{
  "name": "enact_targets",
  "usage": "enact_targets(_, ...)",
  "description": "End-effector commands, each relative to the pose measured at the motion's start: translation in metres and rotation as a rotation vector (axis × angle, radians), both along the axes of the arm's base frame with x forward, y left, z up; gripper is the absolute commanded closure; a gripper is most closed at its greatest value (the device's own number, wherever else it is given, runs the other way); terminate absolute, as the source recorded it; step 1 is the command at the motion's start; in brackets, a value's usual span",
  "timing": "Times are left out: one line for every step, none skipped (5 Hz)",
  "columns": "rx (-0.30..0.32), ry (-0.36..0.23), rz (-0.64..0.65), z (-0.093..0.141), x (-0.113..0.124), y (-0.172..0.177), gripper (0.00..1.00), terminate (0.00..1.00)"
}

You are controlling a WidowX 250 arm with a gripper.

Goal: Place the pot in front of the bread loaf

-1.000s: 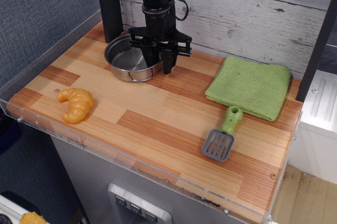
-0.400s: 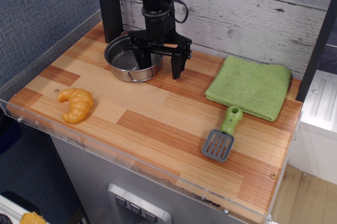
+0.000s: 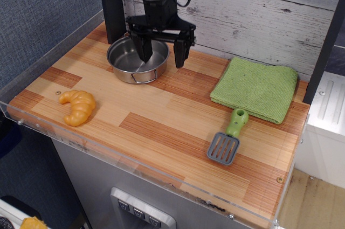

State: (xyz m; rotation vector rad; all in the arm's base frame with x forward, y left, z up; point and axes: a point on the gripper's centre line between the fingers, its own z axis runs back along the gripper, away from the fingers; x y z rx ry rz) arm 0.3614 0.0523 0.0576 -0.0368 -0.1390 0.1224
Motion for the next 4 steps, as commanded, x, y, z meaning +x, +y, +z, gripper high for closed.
enact_targets(0.037, -0.096, -0.015, 0.0543, -0.0101, -0.0187, 0.00, 0.00)
enact_targets(0.037, -0.096, -0.015, 0.0543, -0.0101, -0.0187, 0.00, 0.00)
enact_targets(0.037, -0.096, -0.015, 0.0543, -0.0101, -0.0187, 0.00, 0.00)
enact_targets(0.037, -0.096, -0.015, 0.0543, -0.0101, -0.0187, 0.00, 1.00)
